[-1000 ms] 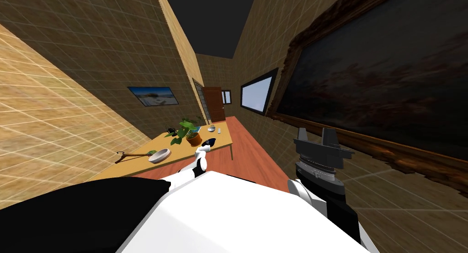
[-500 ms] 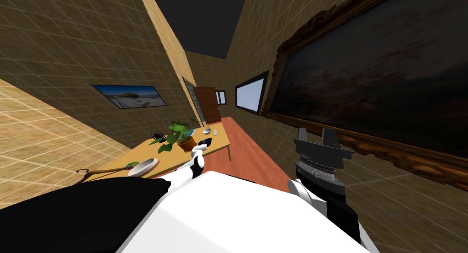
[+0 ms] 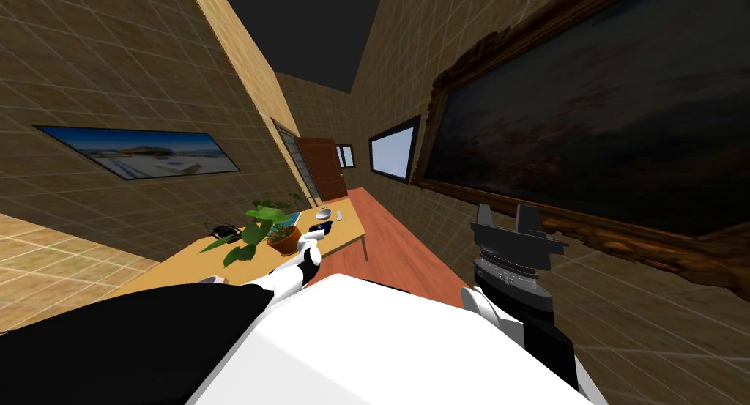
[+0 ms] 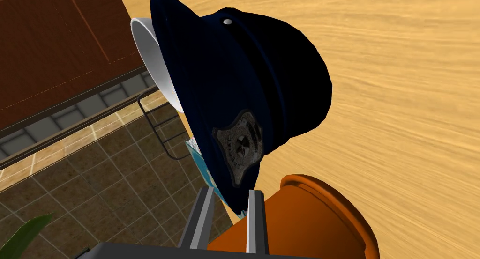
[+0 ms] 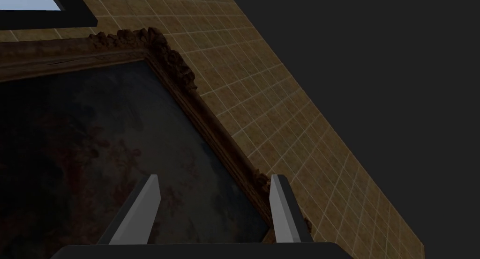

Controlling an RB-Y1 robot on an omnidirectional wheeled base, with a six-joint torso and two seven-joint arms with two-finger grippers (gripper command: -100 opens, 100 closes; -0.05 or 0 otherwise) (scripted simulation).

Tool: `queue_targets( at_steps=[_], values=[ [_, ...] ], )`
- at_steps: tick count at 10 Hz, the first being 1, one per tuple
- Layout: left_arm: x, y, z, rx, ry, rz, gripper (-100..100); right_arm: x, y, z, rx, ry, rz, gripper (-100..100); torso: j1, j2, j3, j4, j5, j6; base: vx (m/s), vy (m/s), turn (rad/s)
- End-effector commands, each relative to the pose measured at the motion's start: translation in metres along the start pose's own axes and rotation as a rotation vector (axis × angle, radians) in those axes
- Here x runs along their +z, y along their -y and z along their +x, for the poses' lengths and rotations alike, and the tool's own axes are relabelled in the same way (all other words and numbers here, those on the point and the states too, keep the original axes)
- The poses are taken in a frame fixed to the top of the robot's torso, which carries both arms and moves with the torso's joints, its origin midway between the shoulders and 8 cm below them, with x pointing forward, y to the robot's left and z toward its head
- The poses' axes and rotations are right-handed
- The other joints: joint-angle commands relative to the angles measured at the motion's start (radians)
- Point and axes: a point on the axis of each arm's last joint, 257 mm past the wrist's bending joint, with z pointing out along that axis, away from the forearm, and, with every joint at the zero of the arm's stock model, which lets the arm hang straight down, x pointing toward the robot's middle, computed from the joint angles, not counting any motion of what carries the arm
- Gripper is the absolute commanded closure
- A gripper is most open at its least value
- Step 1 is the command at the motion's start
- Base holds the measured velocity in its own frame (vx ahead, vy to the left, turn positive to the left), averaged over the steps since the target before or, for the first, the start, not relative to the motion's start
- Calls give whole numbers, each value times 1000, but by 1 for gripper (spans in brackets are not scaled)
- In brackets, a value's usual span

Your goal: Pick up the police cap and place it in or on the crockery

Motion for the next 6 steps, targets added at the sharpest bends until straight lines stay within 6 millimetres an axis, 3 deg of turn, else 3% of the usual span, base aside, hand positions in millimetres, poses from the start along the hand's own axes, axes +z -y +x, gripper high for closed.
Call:
queue_targets(
  at_steps=[1, 3, 4, 6],
  values=[
    [1, -1, -27, 1, 31, -8, 100, 0, 0, 0, 0, 0, 0, 0, 0, 0, 0, 0, 0, 0, 41, 81, -188],
    [3, 0, -68, 1, 82, -18, 100, 0, 0, 0, 0, 0, 0, 0, 3, -1, 0, 1, -1, 1, 54, 132, -296],
    [3, 0, -68, 1, 82, -18, 100, 0, 0, 0, 0, 0, 0, 0, 4, -1, 0, 0, -1, 1, 39, 99, -94],
    [2, 1, -109, 1, 132, -25, 100, 0, 0, 0, 0, 0, 0, 0, 0, 0, 0, 1, -2, 0, 52, 92, -235]
  ],
)
